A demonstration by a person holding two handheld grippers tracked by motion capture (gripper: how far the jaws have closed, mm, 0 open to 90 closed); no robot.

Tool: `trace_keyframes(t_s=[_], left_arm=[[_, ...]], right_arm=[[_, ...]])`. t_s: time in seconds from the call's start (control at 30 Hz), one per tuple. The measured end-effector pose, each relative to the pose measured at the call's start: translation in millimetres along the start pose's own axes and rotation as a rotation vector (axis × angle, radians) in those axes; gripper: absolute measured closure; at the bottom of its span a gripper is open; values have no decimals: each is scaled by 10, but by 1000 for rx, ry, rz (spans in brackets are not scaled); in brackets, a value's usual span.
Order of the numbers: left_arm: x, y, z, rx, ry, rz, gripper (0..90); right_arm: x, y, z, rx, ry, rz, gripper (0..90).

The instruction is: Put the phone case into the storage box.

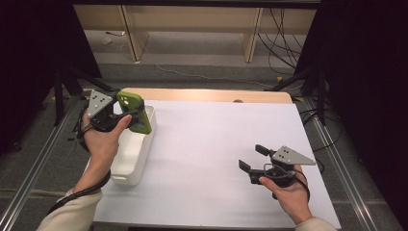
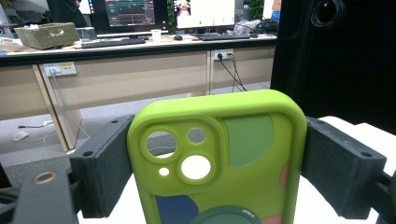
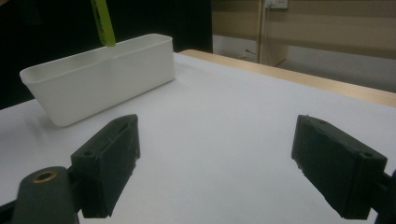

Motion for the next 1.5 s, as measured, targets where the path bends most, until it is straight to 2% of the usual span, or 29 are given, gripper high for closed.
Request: trace_keyframes(t_s=[0.77, 1.5], left_arm=[[89, 13, 136, 11, -37, 13, 149], [187, 30, 194, 19, -57, 21, 148]], right_arm=[[19, 13, 5, 4, -5, 1, 162], [21, 16, 4, 4, -8, 0, 162]])
Point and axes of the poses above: each handheld gripper's, and its own axes: x roughly forward along the jaws, y roughly out of its underside, z roughly to its left, the point moved 5 cm from there along x, roughly forward along the jaws, and after that the axes turned 11 degrees about -y, right-handed, at the moved point
